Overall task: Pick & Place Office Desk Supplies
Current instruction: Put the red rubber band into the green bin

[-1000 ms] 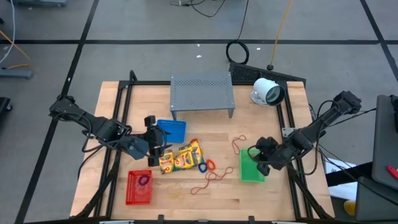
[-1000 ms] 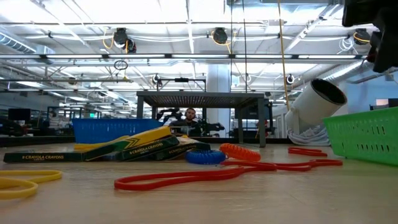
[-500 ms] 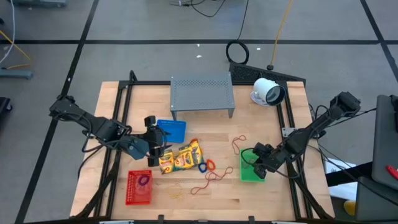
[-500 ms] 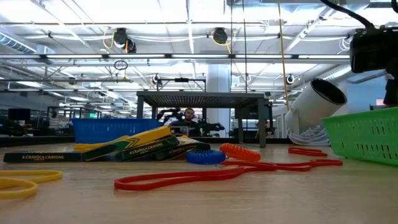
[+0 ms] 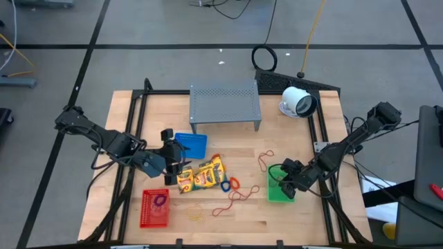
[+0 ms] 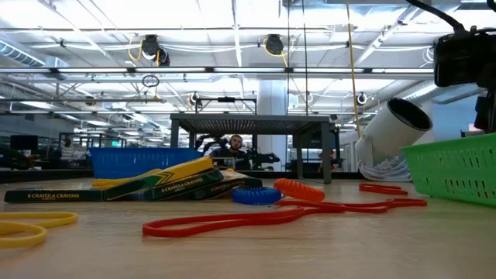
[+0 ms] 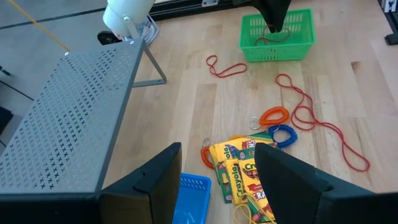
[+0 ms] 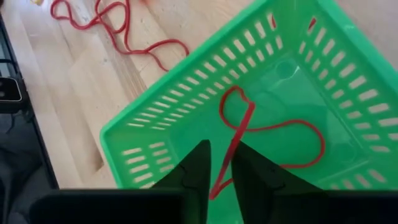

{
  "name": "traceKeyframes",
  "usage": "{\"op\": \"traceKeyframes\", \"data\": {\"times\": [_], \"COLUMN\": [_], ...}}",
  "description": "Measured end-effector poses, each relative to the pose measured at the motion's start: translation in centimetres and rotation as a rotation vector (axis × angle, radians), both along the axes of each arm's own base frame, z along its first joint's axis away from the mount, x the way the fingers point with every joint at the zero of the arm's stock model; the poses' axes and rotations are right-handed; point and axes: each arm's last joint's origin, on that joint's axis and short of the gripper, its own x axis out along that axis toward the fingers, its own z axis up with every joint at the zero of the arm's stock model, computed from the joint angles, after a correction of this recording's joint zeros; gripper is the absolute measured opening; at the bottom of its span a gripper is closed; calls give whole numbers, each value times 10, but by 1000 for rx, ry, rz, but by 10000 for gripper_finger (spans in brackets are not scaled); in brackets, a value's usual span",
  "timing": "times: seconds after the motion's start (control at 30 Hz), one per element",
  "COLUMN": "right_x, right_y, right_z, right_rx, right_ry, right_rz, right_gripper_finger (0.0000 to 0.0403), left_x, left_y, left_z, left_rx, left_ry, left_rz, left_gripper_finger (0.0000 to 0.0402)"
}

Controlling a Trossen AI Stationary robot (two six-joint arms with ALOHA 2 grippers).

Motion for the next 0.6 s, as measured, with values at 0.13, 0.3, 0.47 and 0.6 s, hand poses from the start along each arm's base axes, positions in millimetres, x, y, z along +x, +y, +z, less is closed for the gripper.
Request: {"op": "traceKeyframes", "data": {"times": [0.13, 0.3, 0.47, 0.6], "right_x": [0, 0, -4, -11], "right_y": [0, 0, -4, -10], "right_z": [0, 2, 10, 20], "right_rx": [11, 18, 37, 32], "right_ry": [4, -6, -55, -104], "right_rz": [-16, -15, -27, -52], "right_gripper_finger": [88, 108, 111, 107], "left_x": [0, 0, 0, 0], "left_y": [0, 0, 0, 0], "left_z": [0, 0, 0, 0], "left_rx": [0, 3, 2, -1], "left_ry": [0, 1, 2, 4], "left_rz": [0, -2, -6, -9], "left_gripper_finger": [214, 214, 214, 214]}}
